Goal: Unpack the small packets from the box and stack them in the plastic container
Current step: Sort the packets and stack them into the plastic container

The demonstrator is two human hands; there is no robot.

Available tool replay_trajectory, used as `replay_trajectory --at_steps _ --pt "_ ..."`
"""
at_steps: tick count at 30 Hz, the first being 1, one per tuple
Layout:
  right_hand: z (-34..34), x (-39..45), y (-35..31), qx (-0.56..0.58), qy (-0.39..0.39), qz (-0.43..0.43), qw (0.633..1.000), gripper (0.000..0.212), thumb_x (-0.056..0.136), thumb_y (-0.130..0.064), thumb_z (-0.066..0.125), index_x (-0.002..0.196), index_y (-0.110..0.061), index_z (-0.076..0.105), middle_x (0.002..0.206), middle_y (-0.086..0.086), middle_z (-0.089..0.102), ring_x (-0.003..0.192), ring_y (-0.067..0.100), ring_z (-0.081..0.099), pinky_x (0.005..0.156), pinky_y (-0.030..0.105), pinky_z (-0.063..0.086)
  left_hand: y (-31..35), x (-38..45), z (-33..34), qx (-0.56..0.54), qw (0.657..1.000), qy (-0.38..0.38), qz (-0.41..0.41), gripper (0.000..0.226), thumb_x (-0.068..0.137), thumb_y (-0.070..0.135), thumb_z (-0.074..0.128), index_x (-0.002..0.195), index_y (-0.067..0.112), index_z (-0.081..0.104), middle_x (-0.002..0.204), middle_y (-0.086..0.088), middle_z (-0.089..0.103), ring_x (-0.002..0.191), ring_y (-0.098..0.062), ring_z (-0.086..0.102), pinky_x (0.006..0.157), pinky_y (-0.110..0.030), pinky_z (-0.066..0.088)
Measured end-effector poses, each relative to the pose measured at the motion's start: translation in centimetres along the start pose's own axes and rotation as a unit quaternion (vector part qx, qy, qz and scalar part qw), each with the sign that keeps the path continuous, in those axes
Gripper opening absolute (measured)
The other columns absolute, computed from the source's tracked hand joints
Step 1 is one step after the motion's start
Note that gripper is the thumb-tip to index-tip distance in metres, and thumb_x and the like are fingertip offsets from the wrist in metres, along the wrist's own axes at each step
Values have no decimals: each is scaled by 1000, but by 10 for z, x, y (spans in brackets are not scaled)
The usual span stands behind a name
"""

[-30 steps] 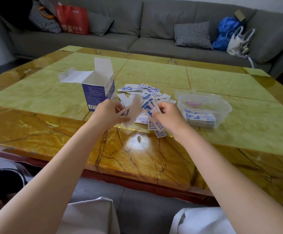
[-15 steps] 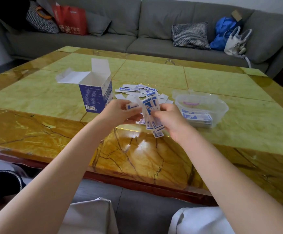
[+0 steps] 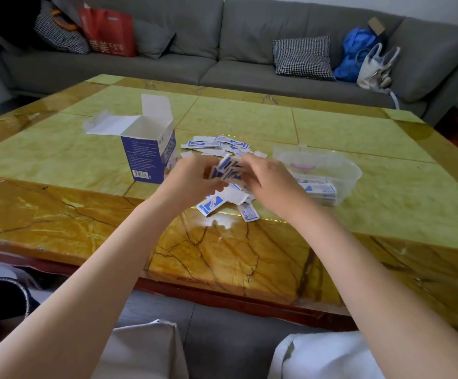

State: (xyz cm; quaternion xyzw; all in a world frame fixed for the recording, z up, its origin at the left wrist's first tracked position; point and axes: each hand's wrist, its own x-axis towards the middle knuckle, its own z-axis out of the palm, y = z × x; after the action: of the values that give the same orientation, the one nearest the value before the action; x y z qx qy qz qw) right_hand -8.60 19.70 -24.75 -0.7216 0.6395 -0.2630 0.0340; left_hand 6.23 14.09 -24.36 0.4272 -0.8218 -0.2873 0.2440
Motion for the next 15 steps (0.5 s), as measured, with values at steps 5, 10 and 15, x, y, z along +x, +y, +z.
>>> replay_trajectory --at_steps 5,10,15 --pt "-6 -15 7 -108 -95 20 989 30 93 -4 43 121 -14 41 91 6 58 84 28 59 68 36 48 -6 -3 4 70 995 -65 5 35 81 15 67 115 15 57 111 -1 61 95 -15 61 80 -28 49" --pt "-6 -30 15 -123 -206 49 970 16 94 -16 46 109 -17 53 108 4 56 102 23 55 81 36 48 6 -7 22 131 981 -139 22 31 80 25 68 110 17 62 97 6 57 84 -11 55 62 -17 41" --pt "-15 -40 27 -159 -198 69 965 26 88 -33 58 110 -22 55 105 -3 56 107 18 43 85 39 47 11 -5 36 165 977 -134 28 24 84 24 64 104 12 66 90 -3 58 79 -16 54 57 -22 40"
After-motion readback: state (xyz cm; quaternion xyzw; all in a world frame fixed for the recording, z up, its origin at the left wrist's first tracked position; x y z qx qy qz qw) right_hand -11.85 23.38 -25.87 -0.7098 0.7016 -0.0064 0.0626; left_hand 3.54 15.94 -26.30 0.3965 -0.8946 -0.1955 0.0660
